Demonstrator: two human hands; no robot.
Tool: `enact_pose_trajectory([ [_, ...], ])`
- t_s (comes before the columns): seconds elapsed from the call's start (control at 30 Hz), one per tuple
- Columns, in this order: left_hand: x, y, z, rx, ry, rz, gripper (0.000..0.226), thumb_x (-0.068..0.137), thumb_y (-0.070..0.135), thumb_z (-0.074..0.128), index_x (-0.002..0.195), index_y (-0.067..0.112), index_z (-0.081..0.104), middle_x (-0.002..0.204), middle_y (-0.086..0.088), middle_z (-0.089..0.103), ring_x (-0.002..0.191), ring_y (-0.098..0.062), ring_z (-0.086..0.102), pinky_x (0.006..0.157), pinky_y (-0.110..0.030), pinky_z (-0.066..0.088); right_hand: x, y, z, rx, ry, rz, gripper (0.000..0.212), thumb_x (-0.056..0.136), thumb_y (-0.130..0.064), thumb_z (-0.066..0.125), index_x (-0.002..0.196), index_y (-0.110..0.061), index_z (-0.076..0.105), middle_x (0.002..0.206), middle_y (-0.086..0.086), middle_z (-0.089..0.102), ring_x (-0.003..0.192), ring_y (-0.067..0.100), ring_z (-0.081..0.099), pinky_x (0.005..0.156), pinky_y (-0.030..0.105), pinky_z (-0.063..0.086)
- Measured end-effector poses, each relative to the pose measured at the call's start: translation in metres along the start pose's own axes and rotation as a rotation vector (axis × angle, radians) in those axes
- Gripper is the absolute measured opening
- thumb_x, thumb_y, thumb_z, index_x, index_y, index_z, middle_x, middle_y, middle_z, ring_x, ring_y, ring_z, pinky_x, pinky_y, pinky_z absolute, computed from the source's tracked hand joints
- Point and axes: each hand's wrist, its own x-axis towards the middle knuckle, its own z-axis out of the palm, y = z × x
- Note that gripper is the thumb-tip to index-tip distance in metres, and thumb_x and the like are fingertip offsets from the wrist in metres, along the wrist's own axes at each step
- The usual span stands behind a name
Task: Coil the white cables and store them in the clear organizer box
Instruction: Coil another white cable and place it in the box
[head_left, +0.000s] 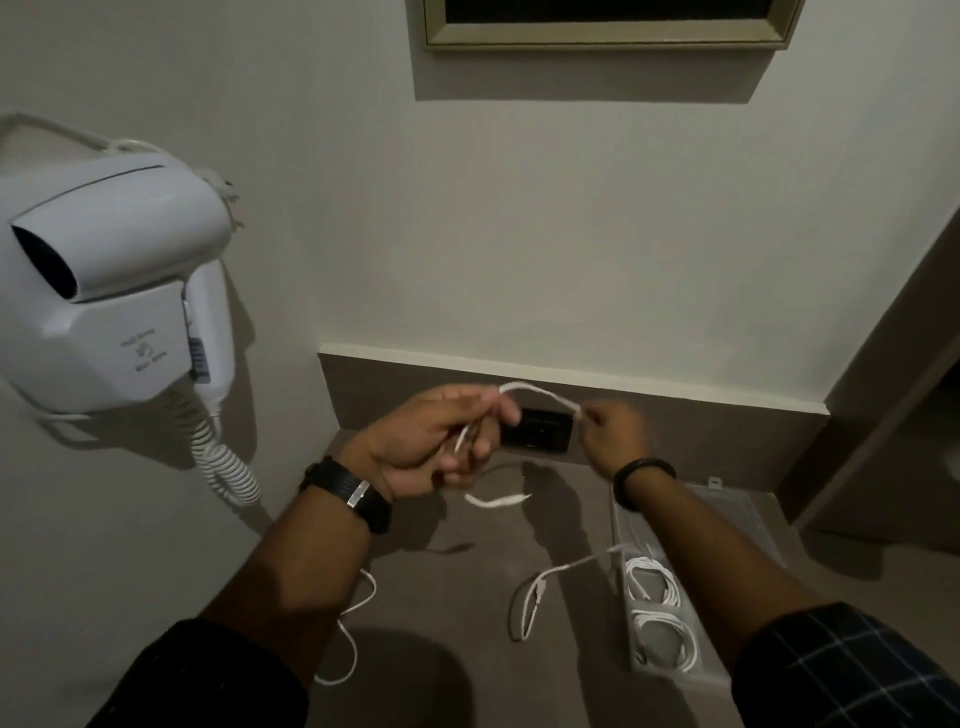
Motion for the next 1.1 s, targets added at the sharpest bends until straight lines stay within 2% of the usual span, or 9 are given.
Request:
enact_pose_trajectory([
  [0.13,0.024,0.033,0.009,-0.106,0.245,0.322,0.028,0.098,0.019,0.043,0.120,0.008,0.057,0.090,-0.002,0.075,0.053,-0.007,0.066,0.036,-0.015,0.043,-0.045,-0.025,0.033,-0.174,-0.394,-0.178,0.026,0.096,-0.024,0.047,0.081,-0.013,0.066,0.079,0.009,0.065,0.074,0.026,0.059,0.068,0.033,0.044],
  [0.23,0.034,0.047,0.001,-0.167,0.536,0.443,0.030,0.099,0.012,0.044,0.126,0.001,0.049,0.113,-0.016,0.069,0.087,-0.023,0.073,0.061,-0.023,0.059,-0.064,-0.055,0.029,-0.282,-0.484,-0.412,0.029,0.096,-0.029,0.045,0.081,-0.013,0.063,0.079,0.008,0.065,0.070,0.024,0.057,0.065,0.035,0.044],
  [0.37,0.030,0.039,-0.017,0.411,0.864,0.375,0.039,0.098,0.018,0.051,0.135,0.007,0.047,0.135,-0.013,0.056,0.115,-0.021,0.060,0.097,-0.032,0.049,-0.066,-0.092,-0.013,-0.247,-0.483,-0.573,0.038,0.094,-0.032,0.049,0.056,-0.027,0.044,0.054,-0.007,0.047,0.052,0.012,0.047,0.055,0.028,0.036],
  [0.47,0.024,0.020,-0.016,0.844,0.845,0.291,0.041,0.097,0.029,0.051,0.134,0.012,0.052,0.136,-0.008,0.057,0.120,-0.016,0.055,0.106,-0.037,0.043,-0.054,-0.113,-0.047,-0.102,-0.345,-0.608,0.035,0.090,-0.029,0.057,0.056,-0.026,0.053,0.051,-0.006,0.052,0.050,0.007,0.049,0.051,0.026,0.037],
  [0.6,0.014,-0.004,0.005,0.716,0.622,0.169,0.057,0.092,0.062,0.034,0.100,0.018,0.070,0.084,-0.007,0.077,0.077,-0.016,0.072,0.081,-0.034,0.053,-0.022,-0.120,-0.076,0.081,-0.246,-0.571,0.014,0.088,-0.025,0.063,0.081,-0.017,0.073,0.076,-0.009,0.069,0.068,0.003,0.061,0.063,0.013,0.045],
  [0.73,0.013,-0.014,0.022,0.441,0.457,0.019,0.089,0.080,0.082,0.020,0.089,0.011,0.072,0.048,-0.004,0.056,0.034,-0.010,0.039,0.044,-0.023,0.039,-0.003,-0.110,-0.068,0.257,-0.242,-0.437,0.008,0.084,-0.026,0.069,0.077,-0.023,0.071,0.074,-0.016,0.067,0.067,-0.005,0.060,0.064,0.010,0.045],
  [0.9,0.020,0.004,0.029,-0.010,0.335,0.148,0.084,0.088,0.071,0.022,0.111,0.001,0.063,0.065,-0.008,0.065,0.036,-0.007,0.036,0.037,-0.018,0.020,-0.020,-0.080,-0.016,0.425,-0.234,-0.212,0.030,0.092,-0.019,0.056,0.081,0.007,0.066,0.075,0.028,0.066,0.066,0.018,0.052,0.069,0.043,0.050],
  [1.0,0.021,0.023,0.025,-0.049,0.426,0.247,0.087,0.086,0.074,0.022,0.123,0.003,0.056,0.093,-0.012,0.072,0.054,-0.010,0.049,0.040,-0.022,0.030,-0.049,-0.076,0.010,0.318,-0.346,-0.237,0.033,0.095,-0.023,0.051,0.066,-0.013,0.062,0.059,0.004,0.059,0.052,0.001,0.048,0.058,0.024,0.046],
  [1.1,0.024,0.033,0.019,0.176,0.627,0.291,0.097,0.077,0.083,0.017,0.130,0.009,0.051,0.112,-0.011,0.070,0.073,-0.014,0.055,0.053,-0.025,0.036,-0.065,-0.093,0.010,0.142,-0.435,-0.392,0.031,0.095,-0.029,0.051,0.064,-0.032,0.051,0.058,-0.012,0.050,0.053,-0.003,0.049,0.052,0.011,0.035],
])
